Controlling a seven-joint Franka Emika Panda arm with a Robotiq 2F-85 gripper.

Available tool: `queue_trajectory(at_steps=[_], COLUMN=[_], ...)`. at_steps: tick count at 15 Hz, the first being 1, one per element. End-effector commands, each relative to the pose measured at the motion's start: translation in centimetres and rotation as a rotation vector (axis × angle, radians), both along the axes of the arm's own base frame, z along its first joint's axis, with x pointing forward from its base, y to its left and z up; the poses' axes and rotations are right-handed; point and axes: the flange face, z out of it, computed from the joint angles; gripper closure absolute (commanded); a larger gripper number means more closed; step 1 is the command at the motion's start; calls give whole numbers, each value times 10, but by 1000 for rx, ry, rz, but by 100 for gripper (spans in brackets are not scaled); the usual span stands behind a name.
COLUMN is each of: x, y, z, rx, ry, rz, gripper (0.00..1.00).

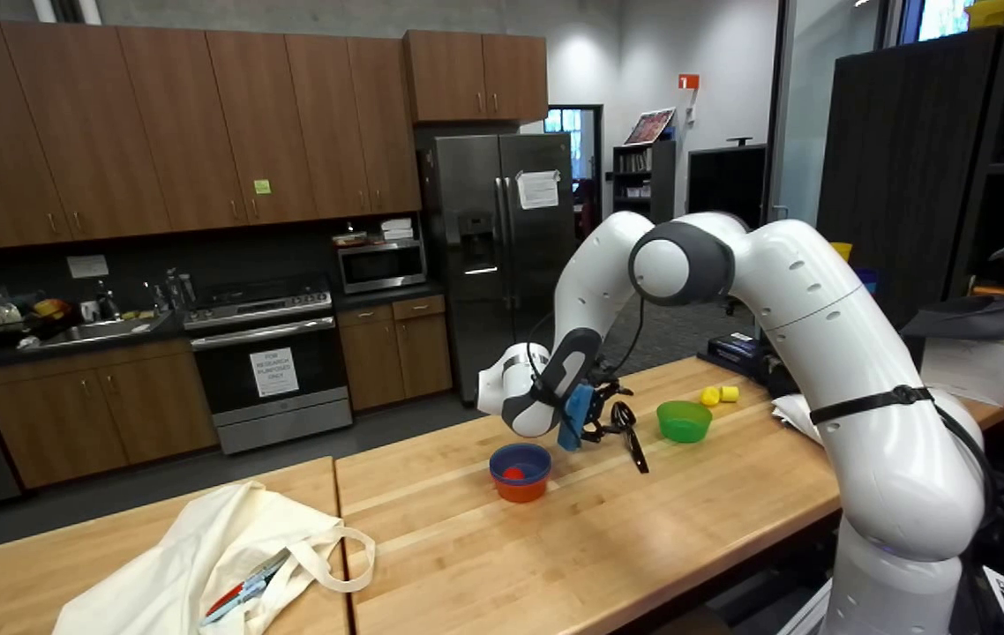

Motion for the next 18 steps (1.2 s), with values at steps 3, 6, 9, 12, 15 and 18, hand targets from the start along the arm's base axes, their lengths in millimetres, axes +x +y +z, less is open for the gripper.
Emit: queue_trajectory(at_steps=[3,6,9,12,15,18], x=[-8,-9,-11,-14,-17,-20], y=[3,2,-1,-1,0,2], z=[-6,-10,-14,-18,-21,-23], rx=[-33,-38,-44,-48,-55,-64], ry=[15,23,32,36,37,28], rz=[40,46,53,54,55,56], gripper=[0,0,0,0,0,0])
